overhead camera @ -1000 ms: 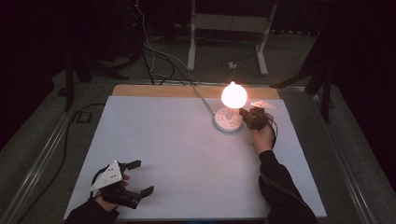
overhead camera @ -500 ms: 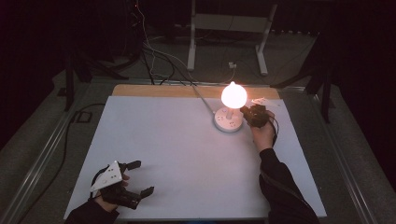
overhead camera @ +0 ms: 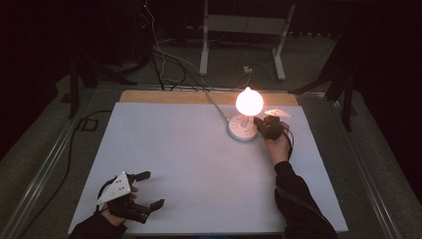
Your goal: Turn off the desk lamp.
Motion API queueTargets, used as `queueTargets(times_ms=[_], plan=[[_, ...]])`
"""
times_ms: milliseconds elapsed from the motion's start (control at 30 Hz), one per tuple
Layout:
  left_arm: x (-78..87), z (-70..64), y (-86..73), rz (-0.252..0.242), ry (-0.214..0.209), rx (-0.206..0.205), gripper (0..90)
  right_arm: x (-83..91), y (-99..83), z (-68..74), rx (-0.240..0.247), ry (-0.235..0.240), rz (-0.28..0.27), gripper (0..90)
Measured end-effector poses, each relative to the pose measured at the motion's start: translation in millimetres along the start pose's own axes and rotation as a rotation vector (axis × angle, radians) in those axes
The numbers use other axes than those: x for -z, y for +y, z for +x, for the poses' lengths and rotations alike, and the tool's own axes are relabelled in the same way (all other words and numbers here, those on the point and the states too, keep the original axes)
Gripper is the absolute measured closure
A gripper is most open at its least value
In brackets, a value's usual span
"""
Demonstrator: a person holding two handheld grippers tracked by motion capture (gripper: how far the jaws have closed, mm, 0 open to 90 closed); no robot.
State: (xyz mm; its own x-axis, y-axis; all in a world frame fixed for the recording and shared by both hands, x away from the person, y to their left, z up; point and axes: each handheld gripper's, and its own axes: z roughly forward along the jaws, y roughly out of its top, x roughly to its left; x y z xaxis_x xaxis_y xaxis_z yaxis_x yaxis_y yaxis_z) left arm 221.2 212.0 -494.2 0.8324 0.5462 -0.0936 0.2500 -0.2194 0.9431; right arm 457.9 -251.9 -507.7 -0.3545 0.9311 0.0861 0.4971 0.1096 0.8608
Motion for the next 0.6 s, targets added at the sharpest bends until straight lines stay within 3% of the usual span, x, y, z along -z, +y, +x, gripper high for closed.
queueTargets(times_ms=[600], plan=[[0.2,0.1,-0.2,-0.001,0.001,0.002,0.4,-6.6,-6.8,-0.5,-0.005,0.006,0.030,89.1]])
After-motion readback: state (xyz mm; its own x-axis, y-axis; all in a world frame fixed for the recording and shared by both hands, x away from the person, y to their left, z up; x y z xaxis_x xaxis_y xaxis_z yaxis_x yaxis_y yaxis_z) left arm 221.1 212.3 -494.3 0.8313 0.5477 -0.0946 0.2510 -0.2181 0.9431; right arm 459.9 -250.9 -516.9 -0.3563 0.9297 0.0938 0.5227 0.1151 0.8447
